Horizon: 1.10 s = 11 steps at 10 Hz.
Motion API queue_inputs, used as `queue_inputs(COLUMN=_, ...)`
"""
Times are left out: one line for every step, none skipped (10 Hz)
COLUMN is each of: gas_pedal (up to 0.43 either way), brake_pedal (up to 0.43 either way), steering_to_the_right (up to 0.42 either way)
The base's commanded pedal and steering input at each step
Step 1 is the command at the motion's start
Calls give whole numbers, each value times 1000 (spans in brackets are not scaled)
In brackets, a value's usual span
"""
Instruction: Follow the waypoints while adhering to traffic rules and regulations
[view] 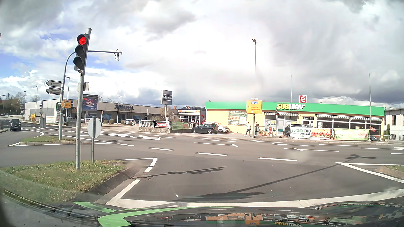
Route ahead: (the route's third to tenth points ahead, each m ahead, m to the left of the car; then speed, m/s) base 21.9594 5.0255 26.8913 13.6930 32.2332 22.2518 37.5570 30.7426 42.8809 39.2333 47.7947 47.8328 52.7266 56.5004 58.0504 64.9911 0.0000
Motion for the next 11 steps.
queue_inputs(gas_pedal=0, brake_pedal=311, steering_to_the_right=12)
queue_inputs(gas_pedal=0, brake_pedal=311, steering_to_the_right=12)
queue_inputs(gas_pedal=0, brake_pedal=311, steering_to_the_right=12)
queue_inputs(gas_pedal=0, brake_pedal=311, steering_to_the_right=12)
queue_inputs(gas_pedal=0, brake_pedal=311, steering_to_the_right=12)
queue_inputs(gas_pedal=0, brake_pedal=311, steering_to_the_right=12)
queue_inputs(gas_pedal=0, brake_pedal=311, steering_to_the_right=12)
queue_inputs(gas_pedal=0, brake_pedal=311, steering_to_the_right=12)
queue_inputs(gas_pedal=0, brake_pedal=311, steering_to_the_right=12)
queue_inputs(gas_pedal=0, brake_pedal=311, steering_to_the_right=12)
queue_inputs(gas_pedal=0, brake_pedal=311, steering_to_the_right=12)
